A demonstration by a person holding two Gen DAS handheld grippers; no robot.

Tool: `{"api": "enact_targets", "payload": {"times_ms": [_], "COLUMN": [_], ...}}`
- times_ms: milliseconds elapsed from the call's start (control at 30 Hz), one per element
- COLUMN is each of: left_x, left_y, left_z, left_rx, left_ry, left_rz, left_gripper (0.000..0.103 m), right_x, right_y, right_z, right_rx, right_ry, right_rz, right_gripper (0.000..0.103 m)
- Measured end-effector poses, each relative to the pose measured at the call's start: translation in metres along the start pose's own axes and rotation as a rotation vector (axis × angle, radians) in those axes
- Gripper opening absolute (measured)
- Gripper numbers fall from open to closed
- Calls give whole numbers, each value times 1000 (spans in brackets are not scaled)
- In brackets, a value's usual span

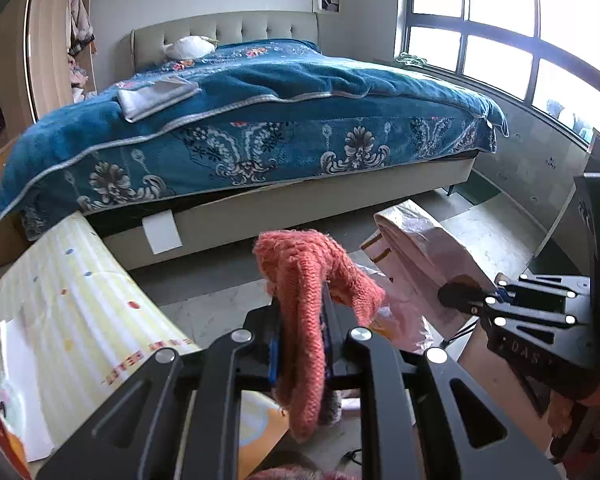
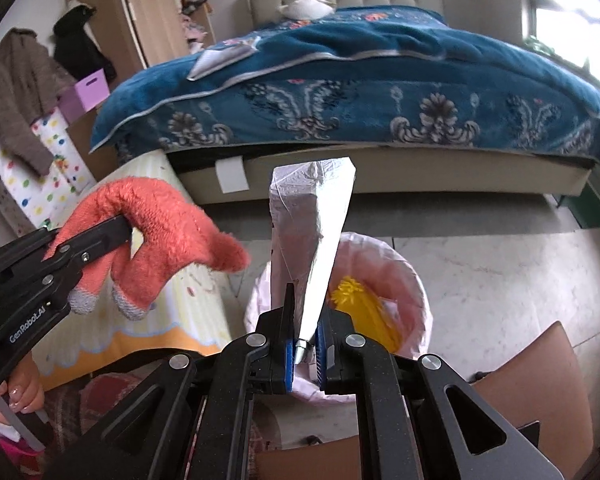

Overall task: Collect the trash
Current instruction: 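Carry glove and foil packet over the wastebasket and open both grippers, then move both tools back over the table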

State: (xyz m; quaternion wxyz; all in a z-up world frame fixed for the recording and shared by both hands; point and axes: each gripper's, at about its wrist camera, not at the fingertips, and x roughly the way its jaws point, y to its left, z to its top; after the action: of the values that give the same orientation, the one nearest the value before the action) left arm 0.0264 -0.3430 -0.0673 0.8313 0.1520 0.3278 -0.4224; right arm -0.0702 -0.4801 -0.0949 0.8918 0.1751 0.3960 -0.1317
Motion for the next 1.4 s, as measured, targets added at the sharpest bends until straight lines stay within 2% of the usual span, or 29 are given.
{"api": "enact_targets", "payload": {"times_ms": [300,367,400,433,467,533,733,933,1133,1400], "left_x": [46,53,54,54,53,50,20,-26,-73,-122], "left_y": [-1,-2,-1,0,1,3,20,41,68,122], "left_z": [4,5,5,5,5,4,-3,-17,-38,-76], "left_rx": [-22,-18,-21,-27,-32,-36,-78,-117,-165,-279], "left_ry": [77,94,97,92,82,77,51,15,-12,-9], "left_rz": [-40,-45,-45,-43,-39,-29,21,107,205,332], "left_gripper": [16,27,44,56,59,66,66,67,69,73], "right_x": [42,47,50,52,53,51,29,6,-7,-13], "right_y": [-27,-28,-29,-31,-33,-34,-31,-9,31,112], "right_z": [3,3,3,3,3,2,-2,-2,1,0], "right_rx": [76,82,85,87,89,96,110,72,-8,-151], "right_ry": [77,85,89,92,93,89,41,5,7,9], "right_rz": [-13,-12,-12,-16,-23,-32,-37,11,79,147], "right_gripper": [13,19,28,35,44,45,46,46,46,46]}}
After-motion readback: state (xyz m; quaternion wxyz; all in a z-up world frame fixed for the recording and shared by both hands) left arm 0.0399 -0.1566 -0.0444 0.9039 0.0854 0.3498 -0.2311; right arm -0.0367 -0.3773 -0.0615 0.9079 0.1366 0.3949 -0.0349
